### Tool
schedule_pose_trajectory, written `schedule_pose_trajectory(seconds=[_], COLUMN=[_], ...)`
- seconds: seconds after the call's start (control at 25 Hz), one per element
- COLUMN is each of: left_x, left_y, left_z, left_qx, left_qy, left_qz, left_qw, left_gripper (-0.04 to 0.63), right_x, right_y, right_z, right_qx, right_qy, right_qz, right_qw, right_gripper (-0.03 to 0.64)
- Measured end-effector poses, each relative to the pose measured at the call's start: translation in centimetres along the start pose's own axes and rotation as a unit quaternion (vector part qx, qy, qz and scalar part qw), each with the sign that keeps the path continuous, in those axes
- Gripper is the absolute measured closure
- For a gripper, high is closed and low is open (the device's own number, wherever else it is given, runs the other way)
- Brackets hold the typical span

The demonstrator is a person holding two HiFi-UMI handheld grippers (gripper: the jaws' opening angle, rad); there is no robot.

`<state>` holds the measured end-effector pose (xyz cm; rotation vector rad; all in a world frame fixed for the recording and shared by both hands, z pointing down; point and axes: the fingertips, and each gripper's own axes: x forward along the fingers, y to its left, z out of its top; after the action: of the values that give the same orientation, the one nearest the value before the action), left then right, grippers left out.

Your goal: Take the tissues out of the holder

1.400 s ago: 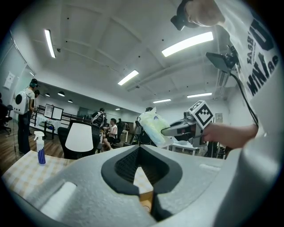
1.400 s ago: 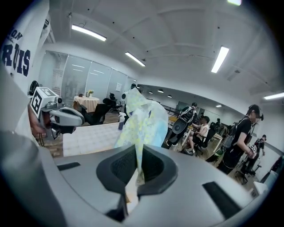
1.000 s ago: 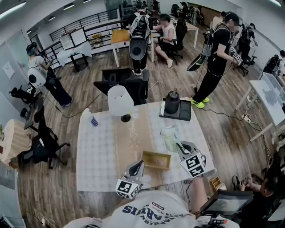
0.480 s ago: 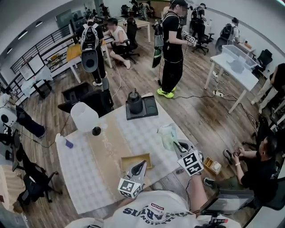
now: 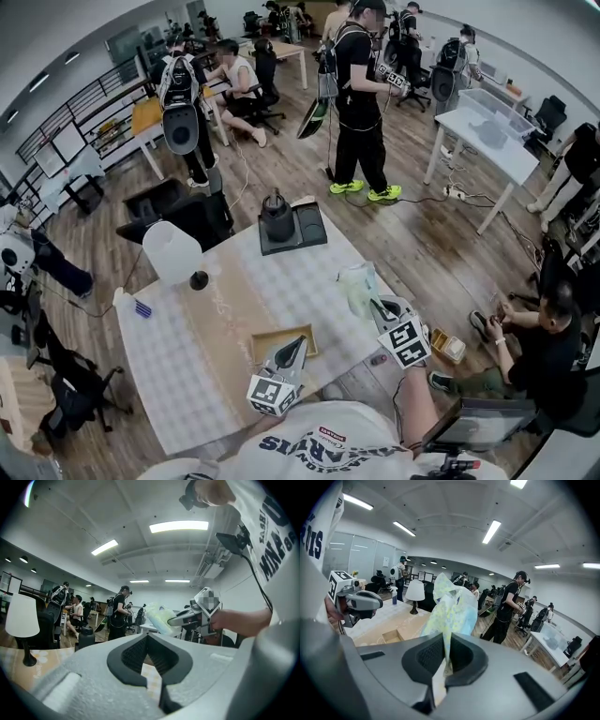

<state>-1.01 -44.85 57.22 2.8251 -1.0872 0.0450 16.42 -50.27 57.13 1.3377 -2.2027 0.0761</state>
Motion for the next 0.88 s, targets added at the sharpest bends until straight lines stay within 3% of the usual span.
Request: schedule_pose_trajectory(seconds=[0.48,0.88], left_x=[-1.1,-2.0], left_y=[1.1,2.2], left_z=[0.2,0.3], left_qx=[0.000,0.001], left_qy=[0.000,-0.002], left_qz=[0.027,0.054], left_qw=[0.9996,0.9986], left_gripper=[0.597,0.597], right_x=[5.2,12.4], right_y=[-0.4,2.9], right_z=[-6.9,-19.0], right_qx=[-0.005,-0.002], right_qy=[0.091,0.213], right_qz=[0.008,0.058], right_qw=[0.996,0.975], right_gripper=[0.612,0.612])
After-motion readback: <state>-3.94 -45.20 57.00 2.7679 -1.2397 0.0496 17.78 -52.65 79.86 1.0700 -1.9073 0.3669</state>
